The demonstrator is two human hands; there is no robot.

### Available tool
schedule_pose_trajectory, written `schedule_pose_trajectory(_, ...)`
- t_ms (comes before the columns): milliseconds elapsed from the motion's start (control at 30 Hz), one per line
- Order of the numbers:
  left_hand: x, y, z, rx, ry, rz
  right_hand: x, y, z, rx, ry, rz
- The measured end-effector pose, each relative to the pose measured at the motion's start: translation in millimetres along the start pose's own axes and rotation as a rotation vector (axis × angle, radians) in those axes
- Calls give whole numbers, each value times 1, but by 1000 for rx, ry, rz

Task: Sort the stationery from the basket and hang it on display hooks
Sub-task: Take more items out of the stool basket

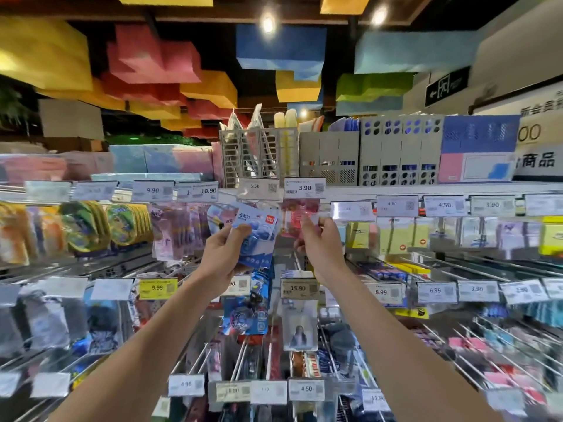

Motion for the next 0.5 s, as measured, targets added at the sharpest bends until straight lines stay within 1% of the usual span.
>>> schedule_pose_trajectory(133,3,1,0,46,-3,-6,3,-2,6,-98,-53,42)
schedule_pose_trajectory(233,3,3,1,94,-15,-8,9,-5,8,-129,-76,20)
schedule_pose_trajectory(367,-5,-1,-3,151,12,-63,7,-10,7,-134,-47,28)
schedule_pose_trajectory(433,-10,-3,-1,231,7,-91,3,-16,7,-141,-26,31)
schedule_pose_trajectory(500,-11,-2,0,332,-20,-108,-4,-21,6,-124,5,-36)
Point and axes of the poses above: each hand's wrist, its own z-axis away from the middle knuckle, its own y-axis out of the palm, x = y × z, the point moved 7 cm from there along -z, towards the middle knuckle, and after that the axes turned 9 degrees about z, right-handed, at the moved point
